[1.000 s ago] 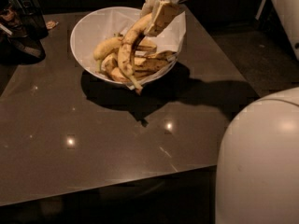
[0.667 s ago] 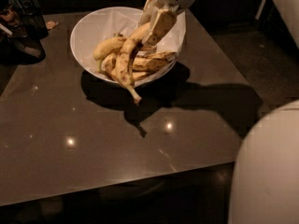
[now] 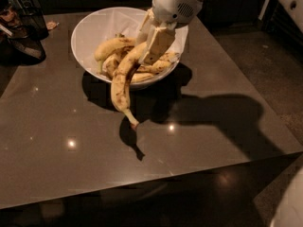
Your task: Pick banana from white bowl
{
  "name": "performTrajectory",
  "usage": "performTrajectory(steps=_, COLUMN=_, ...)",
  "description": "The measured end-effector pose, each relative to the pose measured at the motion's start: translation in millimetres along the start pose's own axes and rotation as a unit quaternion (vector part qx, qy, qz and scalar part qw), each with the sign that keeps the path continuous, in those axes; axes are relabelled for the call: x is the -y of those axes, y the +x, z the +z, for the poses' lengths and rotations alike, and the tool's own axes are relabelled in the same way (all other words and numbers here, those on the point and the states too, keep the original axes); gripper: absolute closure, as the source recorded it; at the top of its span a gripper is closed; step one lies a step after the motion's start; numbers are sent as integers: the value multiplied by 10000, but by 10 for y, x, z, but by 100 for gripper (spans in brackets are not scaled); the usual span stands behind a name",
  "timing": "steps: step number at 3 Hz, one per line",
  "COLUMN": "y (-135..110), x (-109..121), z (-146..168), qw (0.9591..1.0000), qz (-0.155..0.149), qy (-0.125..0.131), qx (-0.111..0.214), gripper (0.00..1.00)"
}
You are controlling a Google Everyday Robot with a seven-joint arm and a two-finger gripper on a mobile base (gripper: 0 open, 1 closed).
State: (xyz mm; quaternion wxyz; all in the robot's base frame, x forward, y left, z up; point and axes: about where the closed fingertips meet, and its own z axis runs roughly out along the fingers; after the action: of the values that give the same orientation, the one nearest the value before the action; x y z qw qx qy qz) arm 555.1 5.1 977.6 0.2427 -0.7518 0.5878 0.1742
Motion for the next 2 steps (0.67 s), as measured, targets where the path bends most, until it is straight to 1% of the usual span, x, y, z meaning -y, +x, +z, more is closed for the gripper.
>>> performTrajectory(steps=1, y=-229, x=-528, z=33, qw=9997, qz=-47, qy=-49, qx=235, gripper=100)
performTrajectory(steps=2, y=-227, x=-578, z=82, qw=9997, qz=-36, qy=-111, qx=236, gripper=100)
